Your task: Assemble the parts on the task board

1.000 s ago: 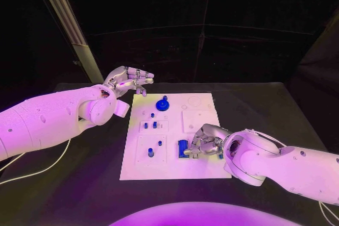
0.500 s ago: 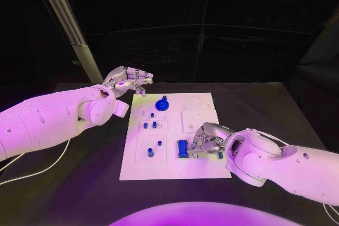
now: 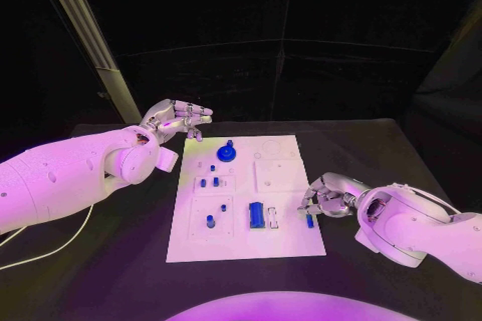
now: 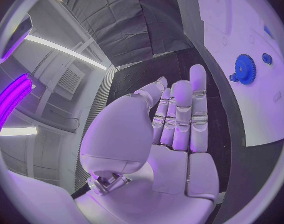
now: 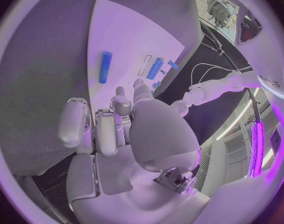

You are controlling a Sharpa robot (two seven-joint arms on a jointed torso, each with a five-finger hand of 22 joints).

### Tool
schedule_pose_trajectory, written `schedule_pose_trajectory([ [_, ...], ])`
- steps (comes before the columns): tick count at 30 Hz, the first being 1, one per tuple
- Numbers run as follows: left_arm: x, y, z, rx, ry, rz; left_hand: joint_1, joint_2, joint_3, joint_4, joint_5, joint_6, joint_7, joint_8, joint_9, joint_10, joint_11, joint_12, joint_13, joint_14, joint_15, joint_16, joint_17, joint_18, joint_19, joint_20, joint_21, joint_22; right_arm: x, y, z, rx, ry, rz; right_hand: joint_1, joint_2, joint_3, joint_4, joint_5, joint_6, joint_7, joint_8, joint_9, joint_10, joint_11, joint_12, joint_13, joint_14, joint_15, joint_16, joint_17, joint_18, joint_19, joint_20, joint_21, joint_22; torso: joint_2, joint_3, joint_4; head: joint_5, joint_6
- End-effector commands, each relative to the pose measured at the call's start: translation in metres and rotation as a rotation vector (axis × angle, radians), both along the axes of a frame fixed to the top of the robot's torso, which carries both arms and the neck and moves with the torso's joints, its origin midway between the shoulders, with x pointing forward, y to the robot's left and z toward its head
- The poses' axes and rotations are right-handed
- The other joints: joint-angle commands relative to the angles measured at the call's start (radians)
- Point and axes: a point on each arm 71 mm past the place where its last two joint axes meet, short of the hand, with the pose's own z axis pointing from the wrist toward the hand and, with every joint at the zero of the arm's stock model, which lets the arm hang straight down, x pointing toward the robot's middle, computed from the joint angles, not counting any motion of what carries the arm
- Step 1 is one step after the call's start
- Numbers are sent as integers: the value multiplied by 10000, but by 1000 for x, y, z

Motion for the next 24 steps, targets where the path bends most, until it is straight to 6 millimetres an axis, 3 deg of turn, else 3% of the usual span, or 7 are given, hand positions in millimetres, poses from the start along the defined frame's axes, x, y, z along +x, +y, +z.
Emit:
schedule_pose_trajectory([
  [1,0,0,1,-48,-1,-67,76,35,51,-3,24,-78,22,65,-2,-62,6,70,-10,-72,-24,-60,-25,56,0,47,-51,-17,0,-5,4,-164,-433,167,-71,60,-119,71,58,126,-1,-95,-26,57,21,101,95,707,67,137,762,-147,118,-8,128,191,1,10,-51,-62,15],
  [7,-1,0,1,-54,-3,-78,76,35,51,-3,24,-78,22,65,-2,-62,6,70,-10,-72,-24,-60,-25,56,0,47,-51,-17,0,-15,5,-983,-584,58,-300,82,-359,332,31,478,-86,-118,39,109,-40,136,140,716,25,190,833,-164,166,-33,211,315,10,23,-99,-72,-1],
  [11,-1,1,1,-55,11,-88,76,35,51,-3,24,-78,22,65,-2,-62,6,70,-10,-72,-24,-60,-25,56,0,47,-51,-17,2,-17,2,-1536,-475,72,-555,84,-575,646,-117,592,-133,-124,146,120,-74,139,159,710,-4,191,836,-161,155,-62,214,316,7,15,-75,-100,-28],
  [18,-1,4,1,-41,16,-45,76,35,51,-3,24,-78,22,65,-2,-62,6,70,-10,-72,-24,-60,-25,56,0,47,-51,-17,6,-12,-4,-2192,-312,379,-488,19,-678,716,-363,657,-166,-97,262,117,-101,136,173,703,-26,183,827,-162,148,-82,217,325,12,19,-52,-47,-7],
  [24,-1,5,1,-37,22,-30,76,35,51,-3,24,-78,22,65,-2,-62,6,70,-10,-72,-24,-60,-25,56,0,47,-51,-17,9,-2,-8,-2502,-194,743,-230,-21,-688,618,-392,650,-170,-103,353,102,-108,116,174,696,-35,168,809,-161,135,-90,209,317,10,13,-62,26,-90],
])
